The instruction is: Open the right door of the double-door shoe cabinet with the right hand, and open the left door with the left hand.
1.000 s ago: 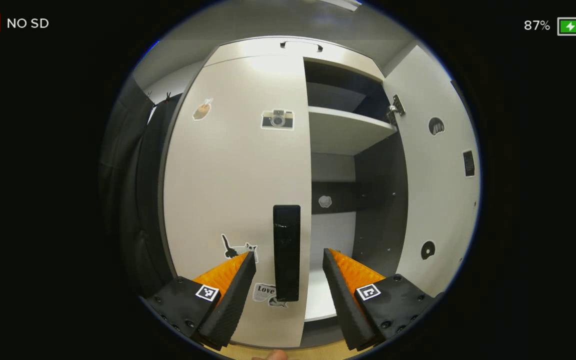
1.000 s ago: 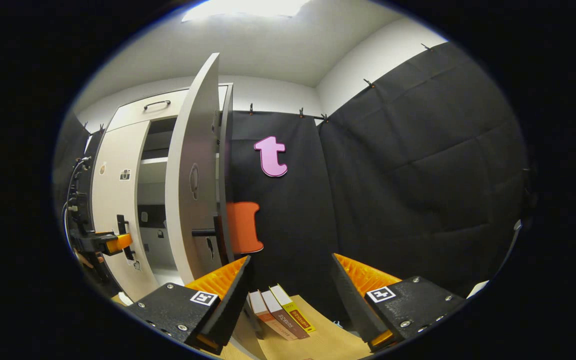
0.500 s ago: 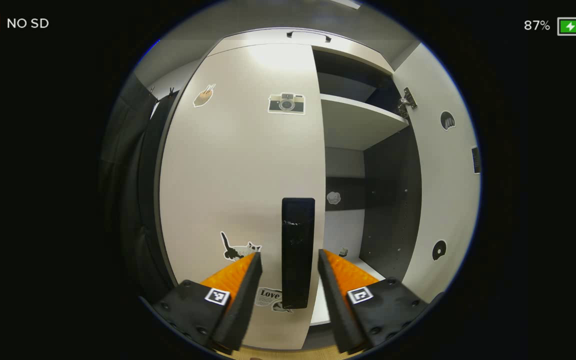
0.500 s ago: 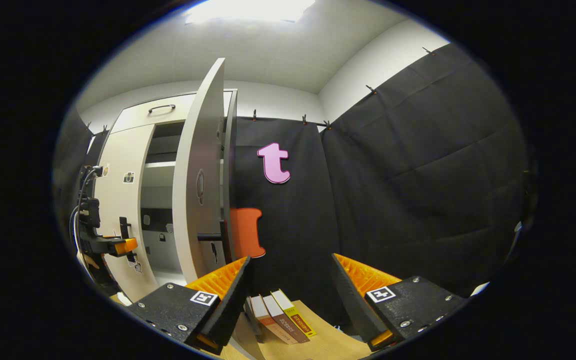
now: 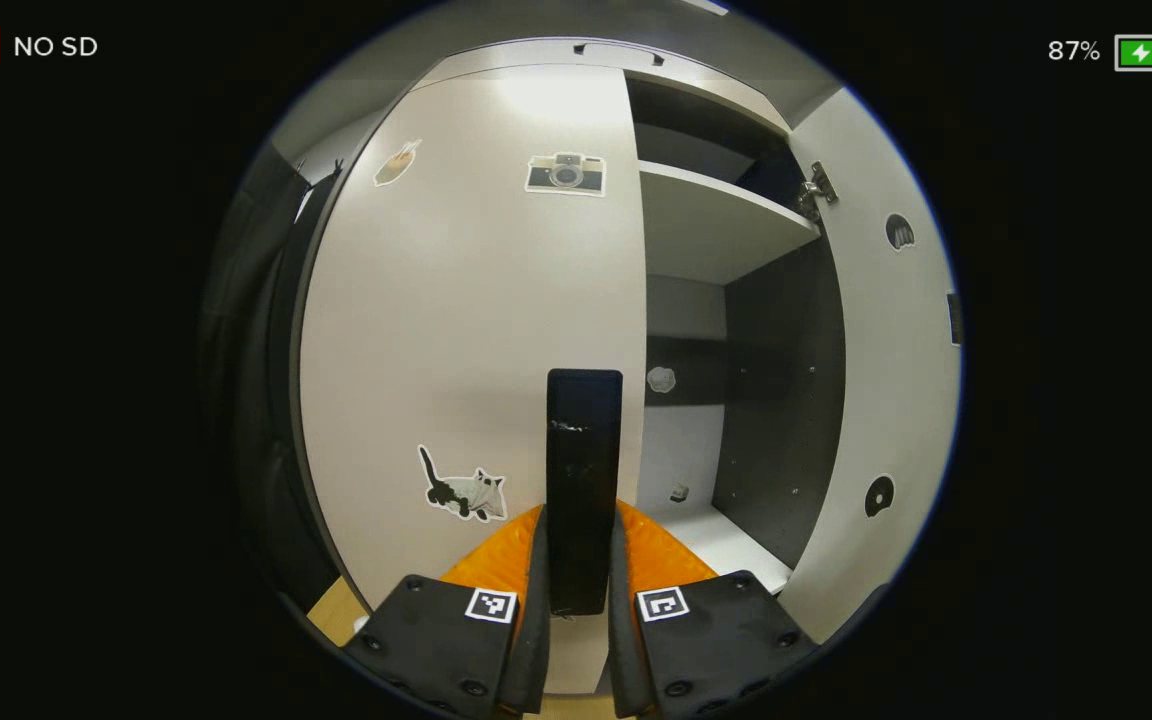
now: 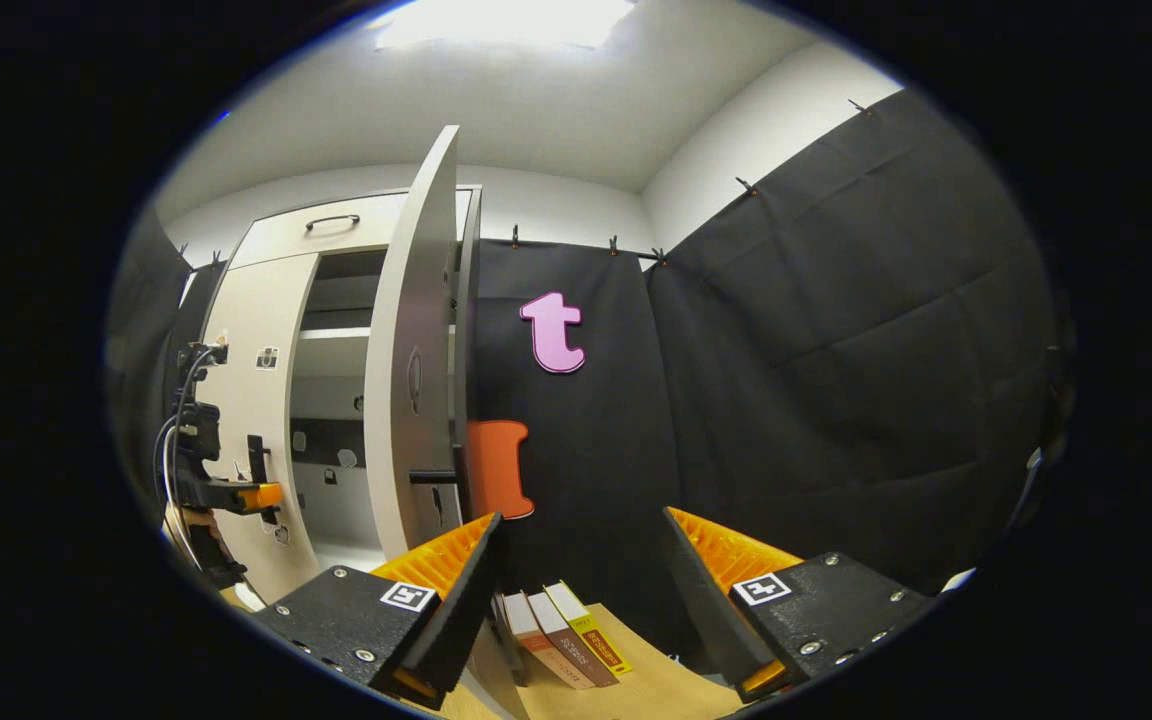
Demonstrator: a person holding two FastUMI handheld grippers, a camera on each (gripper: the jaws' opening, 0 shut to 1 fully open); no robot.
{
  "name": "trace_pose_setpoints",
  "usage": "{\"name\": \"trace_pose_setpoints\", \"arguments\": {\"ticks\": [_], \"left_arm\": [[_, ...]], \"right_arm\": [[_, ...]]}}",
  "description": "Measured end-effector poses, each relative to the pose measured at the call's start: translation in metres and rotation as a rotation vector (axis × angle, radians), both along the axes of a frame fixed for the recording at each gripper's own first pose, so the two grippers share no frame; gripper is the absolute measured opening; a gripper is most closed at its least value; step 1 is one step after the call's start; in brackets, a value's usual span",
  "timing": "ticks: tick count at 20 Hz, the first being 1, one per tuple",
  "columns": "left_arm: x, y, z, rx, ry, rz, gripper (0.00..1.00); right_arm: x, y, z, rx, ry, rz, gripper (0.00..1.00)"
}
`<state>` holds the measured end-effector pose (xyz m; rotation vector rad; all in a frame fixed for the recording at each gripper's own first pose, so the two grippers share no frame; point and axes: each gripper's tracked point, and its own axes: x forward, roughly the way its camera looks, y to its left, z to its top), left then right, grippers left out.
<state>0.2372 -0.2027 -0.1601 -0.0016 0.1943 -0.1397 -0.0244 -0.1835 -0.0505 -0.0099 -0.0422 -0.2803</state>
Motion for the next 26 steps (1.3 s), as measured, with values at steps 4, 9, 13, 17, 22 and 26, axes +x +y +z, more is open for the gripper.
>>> {"name": "trace_pose_setpoints", "arguments": {"ticks": [4,9,13,17,22,26], "left_arm": [[-0.008,0.003,0.0,0.006,-0.016,-0.031,0.17],[-0.048,0.016,0.006,-0.041,-0.006,-0.101,0.13],[-0.069,0.034,0.01,-0.028,-0.015,-0.118,0.13],[-0.088,0.052,0.009,-0.04,-0.019,-0.132,0.13],[-0.107,0.069,0.009,-0.056,-0.027,-0.141,0.13],[-0.124,0.095,0.013,-0.072,-0.035,-0.142,0.13]], "right_arm": [[-0.005,0.004,0.004,0.01,-0.008,0.012,0.92],[-0.003,0.018,0.007,0.029,-0.009,0.03,0.93],[-0.015,0.038,0.011,0.041,-0.02,0.059,0.93],[-0.023,0.055,0.014,0.039,-0.028,0.09,0.92],[-0.024,0.076,0.012,0.031,-0.023,0.12,0.87],[-0.019,0.094,0.009,0.033,-0.014,0.149,0.87]]}}
